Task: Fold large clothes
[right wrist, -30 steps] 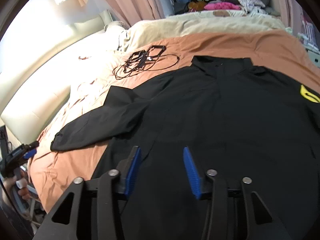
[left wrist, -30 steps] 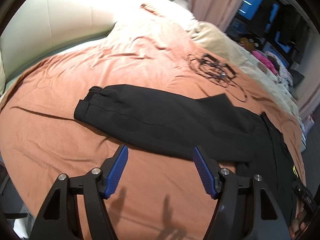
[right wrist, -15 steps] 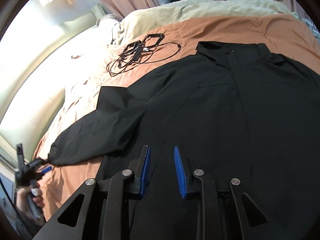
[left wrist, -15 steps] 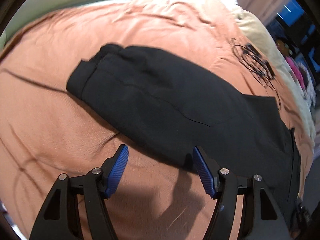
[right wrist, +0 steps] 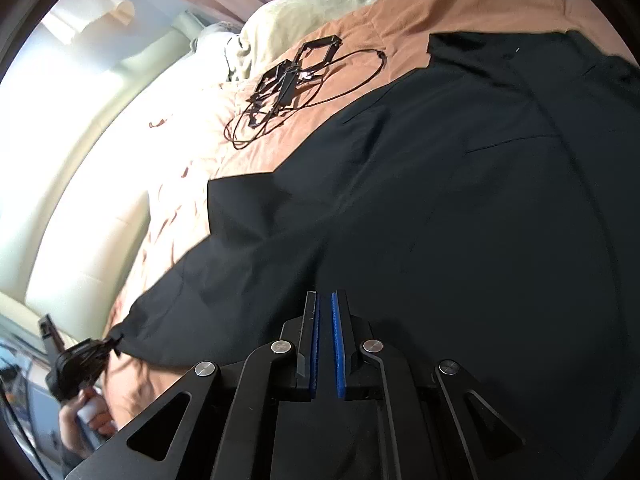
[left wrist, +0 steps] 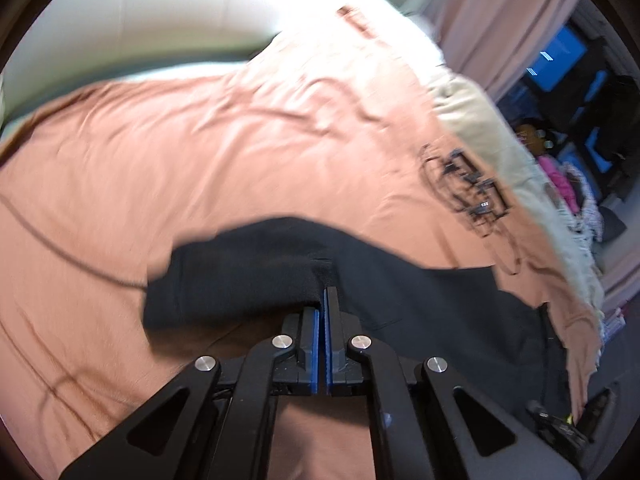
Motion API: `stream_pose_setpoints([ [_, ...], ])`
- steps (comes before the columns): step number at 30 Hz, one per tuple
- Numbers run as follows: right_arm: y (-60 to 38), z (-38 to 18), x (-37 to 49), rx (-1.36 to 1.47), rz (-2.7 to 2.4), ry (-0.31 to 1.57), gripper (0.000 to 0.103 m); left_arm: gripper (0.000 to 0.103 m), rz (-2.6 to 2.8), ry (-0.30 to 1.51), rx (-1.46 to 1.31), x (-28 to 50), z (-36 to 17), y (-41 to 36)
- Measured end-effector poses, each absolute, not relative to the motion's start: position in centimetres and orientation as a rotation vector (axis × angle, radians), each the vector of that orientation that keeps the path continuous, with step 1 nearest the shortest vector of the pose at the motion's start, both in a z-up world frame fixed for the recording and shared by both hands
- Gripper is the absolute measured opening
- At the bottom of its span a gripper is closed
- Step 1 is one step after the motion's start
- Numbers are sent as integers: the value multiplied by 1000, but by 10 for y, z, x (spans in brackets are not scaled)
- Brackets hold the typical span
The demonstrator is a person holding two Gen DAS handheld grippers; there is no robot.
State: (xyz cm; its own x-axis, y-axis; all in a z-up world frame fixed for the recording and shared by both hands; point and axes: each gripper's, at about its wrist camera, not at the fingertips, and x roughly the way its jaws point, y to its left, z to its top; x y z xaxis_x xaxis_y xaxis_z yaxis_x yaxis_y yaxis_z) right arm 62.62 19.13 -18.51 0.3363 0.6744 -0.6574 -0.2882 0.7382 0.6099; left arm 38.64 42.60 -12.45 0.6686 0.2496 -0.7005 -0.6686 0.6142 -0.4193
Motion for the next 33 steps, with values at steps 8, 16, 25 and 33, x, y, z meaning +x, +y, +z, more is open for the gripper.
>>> stream_pose_setpoints([
  [8, 210, -232, 648, 605, 677, 1135, 7, 4, 479, 579, -581, 414, -54, 393],
  [16, 206, -218, 648, 570, 599, 1156, 8, 4, 367, 509, -494, 438, 6, 345],
  [25, 151, -152, 628, 562, 593, 1055, 38, 4, 198, 449, -454, 473, 62, 273],
  [33, 76, -116, 584, 535, 528, 961, 42, 4, 25, 473, -391, 511, 84, 187],
])
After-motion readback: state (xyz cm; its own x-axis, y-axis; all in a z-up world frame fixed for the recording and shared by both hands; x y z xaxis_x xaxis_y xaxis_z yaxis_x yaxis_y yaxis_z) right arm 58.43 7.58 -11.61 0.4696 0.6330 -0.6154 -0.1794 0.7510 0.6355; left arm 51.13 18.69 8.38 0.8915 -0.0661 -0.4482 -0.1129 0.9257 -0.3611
